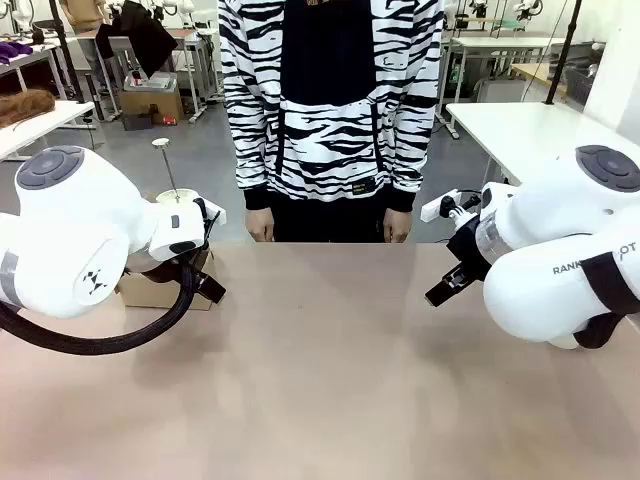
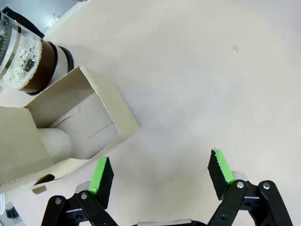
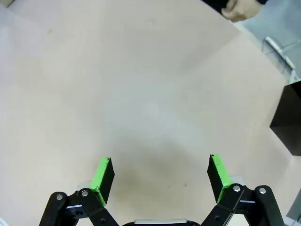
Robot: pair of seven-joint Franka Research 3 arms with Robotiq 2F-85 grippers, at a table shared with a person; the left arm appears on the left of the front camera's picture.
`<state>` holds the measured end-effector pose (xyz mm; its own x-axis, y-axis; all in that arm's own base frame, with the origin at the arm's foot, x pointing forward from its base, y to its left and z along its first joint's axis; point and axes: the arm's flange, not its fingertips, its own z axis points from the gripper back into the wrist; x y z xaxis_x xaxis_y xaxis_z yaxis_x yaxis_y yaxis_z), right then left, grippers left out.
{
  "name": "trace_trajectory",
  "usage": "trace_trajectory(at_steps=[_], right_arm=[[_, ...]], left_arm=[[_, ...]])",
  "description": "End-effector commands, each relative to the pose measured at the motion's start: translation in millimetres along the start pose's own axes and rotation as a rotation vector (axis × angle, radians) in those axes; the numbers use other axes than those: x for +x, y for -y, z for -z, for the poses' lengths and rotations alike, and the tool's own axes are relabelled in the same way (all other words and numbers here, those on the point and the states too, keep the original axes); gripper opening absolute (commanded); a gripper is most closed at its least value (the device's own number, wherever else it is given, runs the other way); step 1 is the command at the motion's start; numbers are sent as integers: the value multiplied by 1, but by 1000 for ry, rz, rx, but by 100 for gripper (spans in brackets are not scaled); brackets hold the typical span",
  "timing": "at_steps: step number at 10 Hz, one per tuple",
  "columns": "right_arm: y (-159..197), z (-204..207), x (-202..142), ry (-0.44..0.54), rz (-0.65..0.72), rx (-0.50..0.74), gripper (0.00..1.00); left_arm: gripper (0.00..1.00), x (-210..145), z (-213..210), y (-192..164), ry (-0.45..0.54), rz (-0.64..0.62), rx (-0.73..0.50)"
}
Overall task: Pour a drink into a cup and package it in a carrier.
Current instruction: Pick up the 600 ml Paper Cup and place it in the middle top area of the table.
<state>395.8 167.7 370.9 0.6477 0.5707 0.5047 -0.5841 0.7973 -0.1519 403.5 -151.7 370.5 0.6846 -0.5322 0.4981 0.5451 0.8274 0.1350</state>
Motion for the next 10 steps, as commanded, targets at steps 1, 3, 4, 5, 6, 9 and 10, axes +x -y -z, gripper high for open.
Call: trace_trajectory(at_steps=[1,3,4,5,6,9,10], right_arm=[[0,0,0,0,0,0,100],[0,0,0,0,0,0,100],[0,0,0,0,0,0,100],[0,0,0,0,0,0,100],[0,0,0,0,0,0,100],[0,0,0,0,0,0,100],[0,0,0,0,0,0,100]], left_arm=[[100,0,0,0,0,0,0],[100,0,0,0,0,0,0],[100,0,0,0,0,0,0],[100,0,0,0,0,0,0],[100,0,0,0,0,0,0],[100,0,0,0,0,0,0],[100,0,0,0,0,0,0]])
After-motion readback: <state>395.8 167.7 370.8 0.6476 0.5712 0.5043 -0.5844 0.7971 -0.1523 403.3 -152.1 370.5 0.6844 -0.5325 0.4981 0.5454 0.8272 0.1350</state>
